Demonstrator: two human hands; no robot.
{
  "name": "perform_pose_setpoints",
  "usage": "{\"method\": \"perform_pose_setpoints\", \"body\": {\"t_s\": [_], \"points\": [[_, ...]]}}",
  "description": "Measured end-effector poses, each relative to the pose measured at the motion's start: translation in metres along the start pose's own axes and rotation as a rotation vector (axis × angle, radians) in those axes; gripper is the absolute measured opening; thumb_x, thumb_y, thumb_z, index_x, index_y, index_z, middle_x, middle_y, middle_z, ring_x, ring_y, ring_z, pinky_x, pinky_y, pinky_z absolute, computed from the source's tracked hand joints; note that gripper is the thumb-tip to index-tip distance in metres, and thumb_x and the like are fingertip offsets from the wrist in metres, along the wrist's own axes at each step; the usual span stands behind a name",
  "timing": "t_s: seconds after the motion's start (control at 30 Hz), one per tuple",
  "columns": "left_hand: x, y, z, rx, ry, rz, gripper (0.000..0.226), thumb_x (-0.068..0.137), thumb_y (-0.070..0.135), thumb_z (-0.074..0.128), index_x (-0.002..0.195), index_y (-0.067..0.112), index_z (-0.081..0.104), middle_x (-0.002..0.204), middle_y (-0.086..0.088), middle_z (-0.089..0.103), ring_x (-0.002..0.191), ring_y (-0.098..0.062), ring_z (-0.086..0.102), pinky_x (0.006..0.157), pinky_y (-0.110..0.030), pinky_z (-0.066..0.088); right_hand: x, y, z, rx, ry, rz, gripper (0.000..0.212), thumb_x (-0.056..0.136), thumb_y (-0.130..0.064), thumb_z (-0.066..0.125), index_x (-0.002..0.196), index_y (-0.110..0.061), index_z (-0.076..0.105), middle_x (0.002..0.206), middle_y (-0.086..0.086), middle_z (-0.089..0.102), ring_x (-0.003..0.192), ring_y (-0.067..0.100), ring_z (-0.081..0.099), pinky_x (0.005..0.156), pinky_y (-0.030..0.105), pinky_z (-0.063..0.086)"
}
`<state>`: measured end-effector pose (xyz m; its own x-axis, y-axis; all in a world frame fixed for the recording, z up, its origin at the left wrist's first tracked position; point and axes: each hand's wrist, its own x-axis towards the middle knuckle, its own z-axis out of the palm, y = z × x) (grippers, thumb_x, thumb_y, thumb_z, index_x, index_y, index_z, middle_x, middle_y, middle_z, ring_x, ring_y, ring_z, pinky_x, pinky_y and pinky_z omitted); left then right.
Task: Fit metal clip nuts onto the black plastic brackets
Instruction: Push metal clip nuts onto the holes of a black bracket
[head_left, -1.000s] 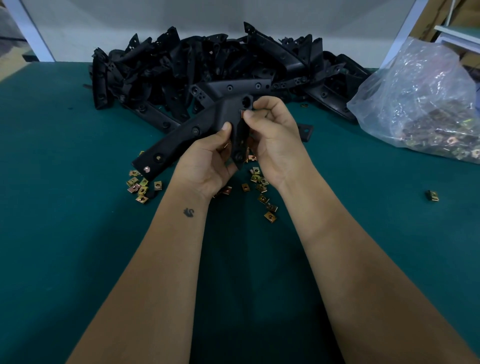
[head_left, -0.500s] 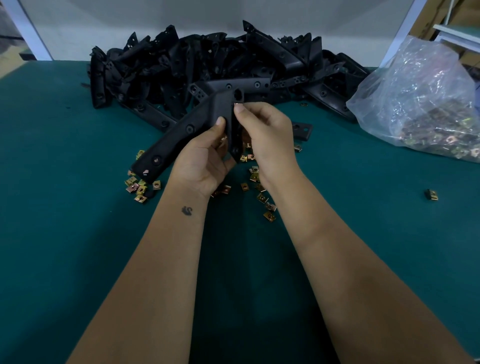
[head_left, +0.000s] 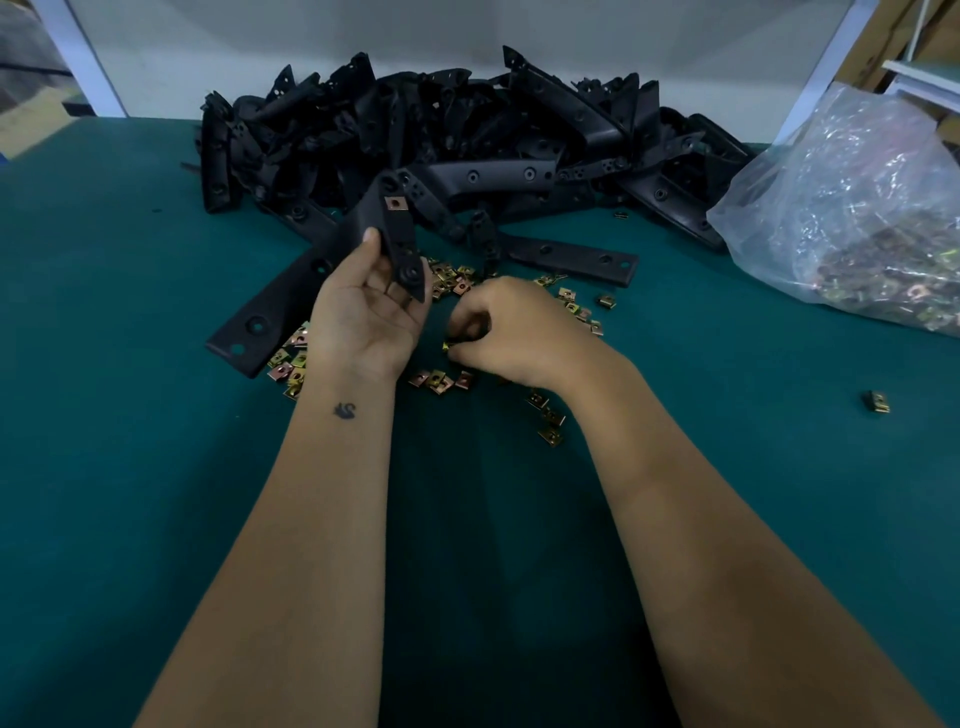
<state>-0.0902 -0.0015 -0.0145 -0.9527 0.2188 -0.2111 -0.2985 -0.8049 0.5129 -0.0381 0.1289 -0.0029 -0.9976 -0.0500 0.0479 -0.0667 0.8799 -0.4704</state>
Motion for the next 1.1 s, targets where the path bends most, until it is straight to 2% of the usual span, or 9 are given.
{"method": "perform_pose_setpoints", "body": {"t_s": [0.07, 0.2, 0.27, 0.4, 0.5, 0.63, 0.7, 0.87, 1.1], "points": [[0.001, -0.001, 0.000, 0.015, -0.002, 0.000, 0.016, 0.098, 0.015, 0.057, 0.083, 0.010, 0.063, 0.071, -0.001, 0.072, 0.058, -0.012, 0.069, 0.063, -0.025, 0.057, 0.001, 0.002, 0.001, -0.006, 0.016, -0.008, 0.006, 0.083, -0.028, 0.074, 0.088, -0.028, 0.072, 0.079, -0.018, 0.054, 0.080, 0.007, 0.055, 0.069, 0.025, 0.043], [0.000, -0.001, -0.001, 0.033, -0.022, -0.010, 0.022, 0.094, 0.012, 0.061, 0.074, 0.009, 0.069, 0.074, -0.003, 0.072, 0.062, -0.014, 0.070, 0.065, -0.027, 0.059, 0.001, 0.005, 0.005, 0.067, 0.092, -0.007, 0.014, 0.083, -0.021, 0.074, 0.079, -0.029, 0.063, 0.075, -0.018, 0.053, 0.068, -0.001, 0.050, 0.061, 0.022, 0.040], [-0.001, -0.002, -0.001, 0.050, -0.032, -0.019, 0.028, 0.094, 0.012, 0.062, 0.068, 0.009, 0.072, 0.074, -0.004, 0.071, 0.061, -0.016, 0.070, 0.067, -0.028, 0.059, 0.002, 0.006, 0.006, 0.194, 0.194, 0.012, 0.017, 0.083, -0.014, 0.072, 0.080, -0.026, 0.061, 0.075, -0.014, 0.059, 0.068, 0.001, 0.054, 0.062, 0.022, 0.045], [-0.002, -0.004, 0.001, 0.073, -0.055, -0.030, 0.013, 0.094, 0.008, 0.061, 0.081, 0.007, 0.064, 0.071, -0.004, 0.070, 0.062, -0.014, 0.070, 0.070, -0.026, 0.059, 0.002, 0.007, 0.002, 0.552, 0.388, 0.059, 0.018, 0.084, -0.007, 0.071, 0.081, -0.023, 0.066, 0.076, -0.002, 0.068, 0.071, 0.011, 0.063, 0.067, 0.021, 0.052], [-0.002, -0.007, 0.003, 0.064, -0.091, -0.030, 0.010, 0.093, 0.002, 0.060, 0.083, 0.004, 0.063, 0.069, -0.004, 0.071, 0.063, -0.012, 0.069, 0.068, -0.023, 0.059, 0.001, 0.008, -0.003, 0.814, 0.458, 0.080, 0.020, 0.087, -0.003, 0.068, 0.086, -0.023, 0.071, 0.075, -0.007, 0.069, 0.069, 0.003, 0.065, 0.065, 0.015, 0.050], [-0.004, -0.011, 0.005, 0.097, -0.145, -0.035, 0.008, 0.091, 0.001, 0.061, 0.087, 0.004, 0.067, 0.074, -0.005, 0.073, 0.066, -0.012, 0.071, 0.061, -0.020, 0.056, 0.000, 0.009, -0.007, 1.103, 0.427, 0.081, 0.021, 0.091, 0.003, 0.062, 0.095, -0.015, 0.073, 0.082, 0.001, 0.072, 0.073, 0.008, 0.066, 0.068, 0.018, 0.051], [-0.004, -0.013, 0.005, 0.113, -0.174, -0.042, 0.008, 0.086, 0.003, 0.064, 0.093, 0.004, 0.068, 0.080, -0.005, 0.075, 0.072, -0.012, 0.072, 0.067, -0.022, 0.058, 0.001, 0.009, -0.008, 1.184, 0.415, 0.078, 0.020, 0.091, 0.003, 0.061, 0.098, -0.012, 0.072, 0.083, 0.002, 0.071, 0.074, 0.010, 0.065, 0.070, 0.021, 0.053], [-0.004, -0.018, 0.007, 0.118, -0.192, -0.078, 0.030, 0.070, 0.011, 0.072, 0.099, 0.005, 0.068, 0.086, -0.004, 0.075, 0.078, -0.011, 0.072, 0.075, -0.021, 0.059, 0.002, 0.009, -0.008, 1.334, 0.400, 0.083, 0.015, 0.090, 0.003, 0.062, 0.096, -0.007, 0.071, 0.083, 0.005, 0.071, 0.074, 0.013, 0.065, 0.074, 0.024, 0.056], [-0.006, -0.021, 0.008, 0.127, -0.175, -0.112, 0.020, 0.080, 0.014, 0.069, 0.098, 0.008, 0.069, 0.085, -0.002, 0.075, 0.077, -0.009, 0.070, 0.070, -0.018, 0.058, 0.003, 0.010, -0.007, 1.413, 0.378, 0.130, 0.016, 0.091, 0.003, 0.059, 0.090, -0.008, 0.070, 0.078, 0.004, 0.071, 0.068, 0.012, 0.065, 0.067, 0.023, 0.054]]}}
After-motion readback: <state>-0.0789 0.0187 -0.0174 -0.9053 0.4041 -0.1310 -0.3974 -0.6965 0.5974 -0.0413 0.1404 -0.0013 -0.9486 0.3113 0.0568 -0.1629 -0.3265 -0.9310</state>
